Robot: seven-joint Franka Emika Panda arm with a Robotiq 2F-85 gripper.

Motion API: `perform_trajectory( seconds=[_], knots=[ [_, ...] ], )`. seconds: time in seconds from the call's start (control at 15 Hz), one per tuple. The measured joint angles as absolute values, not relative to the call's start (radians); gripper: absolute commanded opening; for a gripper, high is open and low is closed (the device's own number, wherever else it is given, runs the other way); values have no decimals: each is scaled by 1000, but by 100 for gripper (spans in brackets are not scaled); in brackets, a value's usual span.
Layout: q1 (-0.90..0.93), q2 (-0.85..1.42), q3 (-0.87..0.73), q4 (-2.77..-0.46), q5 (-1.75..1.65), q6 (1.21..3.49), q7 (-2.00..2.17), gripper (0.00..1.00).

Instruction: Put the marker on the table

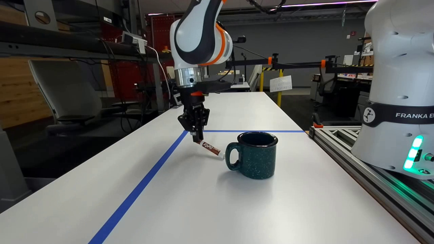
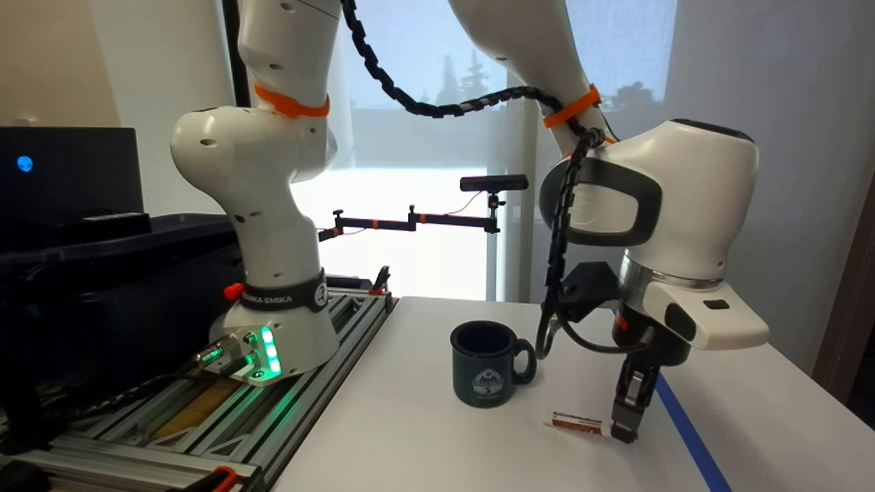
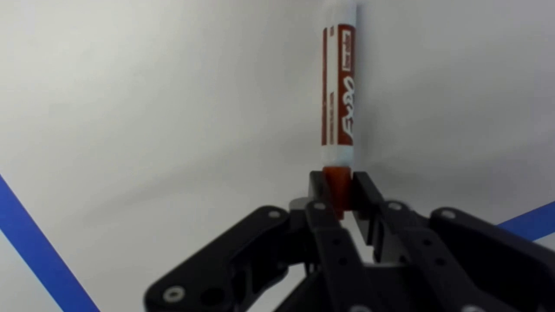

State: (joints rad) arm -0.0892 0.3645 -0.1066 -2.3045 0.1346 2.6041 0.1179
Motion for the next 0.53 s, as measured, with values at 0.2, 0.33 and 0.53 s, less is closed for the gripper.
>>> perform_trajectory(
  seconds=[0.2,0.33,0.53],
  knots=[
    [-83,367,-106,-2352,111,2706,115,5],
    [-77,368,-106,-2376,98,2752,115,5],
    [-69,368,-107,-2399,85,2788,115,51]
  ],
)
